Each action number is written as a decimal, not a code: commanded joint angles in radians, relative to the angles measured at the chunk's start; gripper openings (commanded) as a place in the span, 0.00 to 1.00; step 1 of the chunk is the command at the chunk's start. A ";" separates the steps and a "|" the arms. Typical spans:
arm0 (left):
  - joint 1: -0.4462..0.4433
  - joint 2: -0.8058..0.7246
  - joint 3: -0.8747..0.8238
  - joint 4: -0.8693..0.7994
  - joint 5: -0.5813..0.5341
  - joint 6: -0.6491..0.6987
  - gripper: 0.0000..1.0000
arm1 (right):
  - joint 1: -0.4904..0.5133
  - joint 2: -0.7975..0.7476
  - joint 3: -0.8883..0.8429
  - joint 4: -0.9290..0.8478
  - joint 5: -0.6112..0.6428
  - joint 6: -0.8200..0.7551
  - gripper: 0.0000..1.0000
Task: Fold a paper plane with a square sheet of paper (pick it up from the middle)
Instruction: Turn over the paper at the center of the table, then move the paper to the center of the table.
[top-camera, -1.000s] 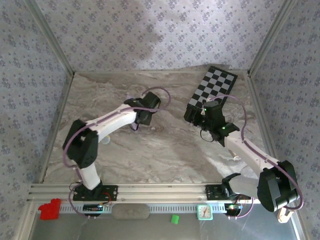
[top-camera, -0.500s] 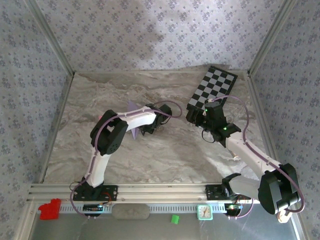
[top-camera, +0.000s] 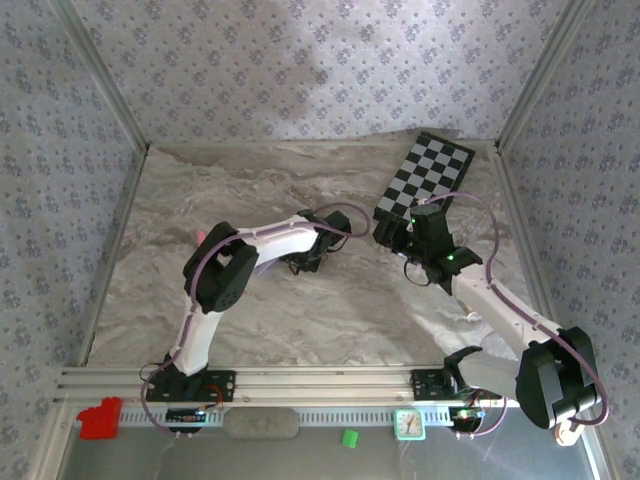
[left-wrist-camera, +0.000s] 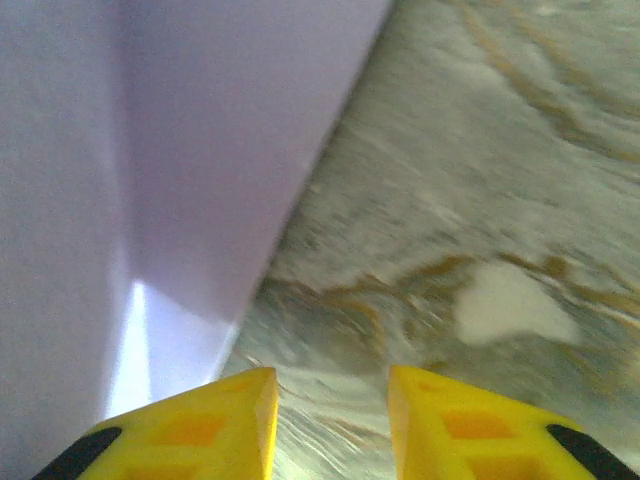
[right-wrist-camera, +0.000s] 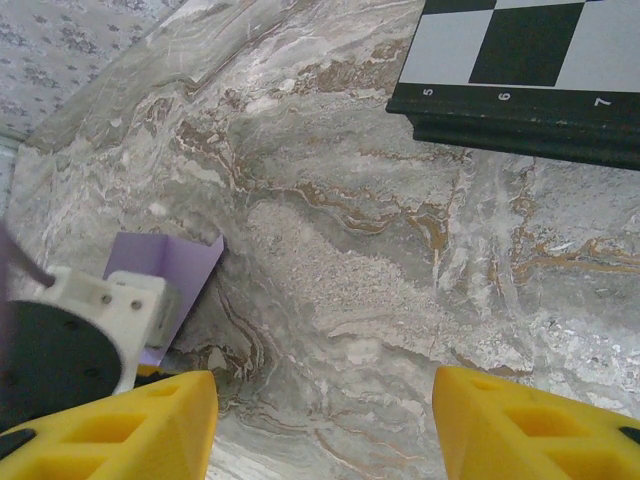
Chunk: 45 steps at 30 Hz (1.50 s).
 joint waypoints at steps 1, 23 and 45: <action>-0.007 -0.140 -0.070 0.082 0.246 -0.062 0.38 | -0.012 -0.015 -0.016 -0.015 0.026 0.027 0.60; 0.304 -0.400 -0.439 0.494 0.595 -0.102 0.43 | -0.001 0.057 -0.002 0.035 -0.030 0.056 0.60; 0.328 -0.305 -0.564 0.667 0.812 -0.271 0.44 | 0.163 0.277 0.024 0.179 -0.137 0.341 0.59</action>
